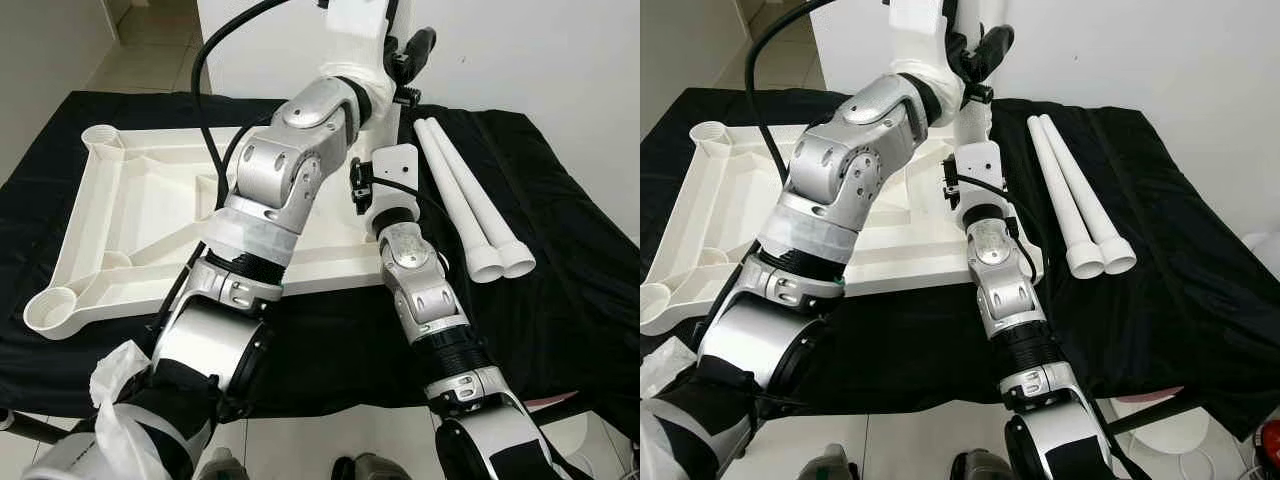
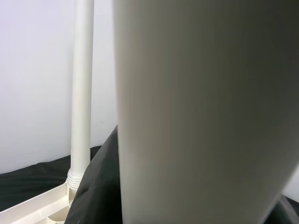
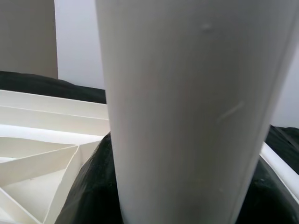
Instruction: Building children table
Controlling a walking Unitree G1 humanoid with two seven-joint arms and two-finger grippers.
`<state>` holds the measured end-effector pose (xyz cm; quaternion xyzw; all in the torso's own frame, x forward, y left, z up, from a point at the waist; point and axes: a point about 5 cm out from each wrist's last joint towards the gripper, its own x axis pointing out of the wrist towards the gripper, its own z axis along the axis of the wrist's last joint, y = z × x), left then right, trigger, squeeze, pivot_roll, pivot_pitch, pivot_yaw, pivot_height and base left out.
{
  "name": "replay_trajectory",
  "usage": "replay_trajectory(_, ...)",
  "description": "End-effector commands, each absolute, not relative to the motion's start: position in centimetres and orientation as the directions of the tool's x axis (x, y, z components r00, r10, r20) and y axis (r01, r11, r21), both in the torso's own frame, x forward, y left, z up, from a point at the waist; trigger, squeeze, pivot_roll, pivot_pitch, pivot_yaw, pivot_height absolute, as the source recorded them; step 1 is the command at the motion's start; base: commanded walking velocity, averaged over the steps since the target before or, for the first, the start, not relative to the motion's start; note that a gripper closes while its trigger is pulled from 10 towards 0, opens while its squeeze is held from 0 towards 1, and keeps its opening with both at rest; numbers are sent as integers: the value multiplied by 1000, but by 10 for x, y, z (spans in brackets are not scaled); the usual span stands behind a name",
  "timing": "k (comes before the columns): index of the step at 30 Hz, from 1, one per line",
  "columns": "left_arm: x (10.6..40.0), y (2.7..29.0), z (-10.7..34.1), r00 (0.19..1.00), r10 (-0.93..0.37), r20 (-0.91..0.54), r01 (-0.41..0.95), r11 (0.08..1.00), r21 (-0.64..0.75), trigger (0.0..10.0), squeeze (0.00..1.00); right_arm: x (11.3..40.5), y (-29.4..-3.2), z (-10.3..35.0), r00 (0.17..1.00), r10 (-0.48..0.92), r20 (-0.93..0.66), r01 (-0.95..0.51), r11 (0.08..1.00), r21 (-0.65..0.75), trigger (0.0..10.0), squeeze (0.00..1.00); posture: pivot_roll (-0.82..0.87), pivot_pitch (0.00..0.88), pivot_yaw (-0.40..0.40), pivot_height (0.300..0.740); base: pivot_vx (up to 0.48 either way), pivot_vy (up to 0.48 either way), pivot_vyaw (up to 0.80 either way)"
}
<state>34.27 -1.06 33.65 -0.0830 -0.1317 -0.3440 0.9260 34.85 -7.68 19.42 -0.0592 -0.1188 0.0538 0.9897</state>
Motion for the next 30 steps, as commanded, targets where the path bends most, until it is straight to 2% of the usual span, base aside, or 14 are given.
replay_trajectory(1, 332, -22, 342, 651, -676, 345, 737, 671, -75, 10000, 1000, 349, -74, 196, 967, 122, 223, -101, 989, -105, 10000, 0, 62, 0, -29, 740, 0, 0, 0)
replay_trajectory(11, 330, -22, 345, 632, -680, 372, 756, 646, -104, 10000, 1000, 354, -86, 193, 978, 73, 197, -62, 996, -60, 10000, 0, 60, 0, -27, 740, 0, 0, 0)
replay_trajectory(15, 328, -22, 346, 625, -682, 380, 754, 653, -70, 10000, 1000, 357, -93, 194, 980, 51, 194, -41, 998, -55, 10000, 0, 59, 0, -25, 740, 0, 0, 0)
replay_trajectory(16, 326, -22, 347, 615, -687, 387, 760, 648, -57, 10000, 0, 357, -94, 194, 980, 45, 195, -35, 998, -57, 10000, 0, 59, 0, -25, 740, 0, 0, 0)
replay_trajectory(24, 323, -22, 349, 596, -690, 410, 768, 639, -42, 10000, 0, 358, -98, 194, 981, 31, 194, -22, 999, -48, 10000, 0, 57, 0, -22, 740, 0, 0, 0)
replay_trajectory(30, 322, -13, 347, 586, -679, 441, 774, 631, -57, 10000, 0, 360, -112, 193, 984, -24, 176, 24, 1000, 2, 10000, 0, 56, 0, -22, 740, 0, 0, 0)
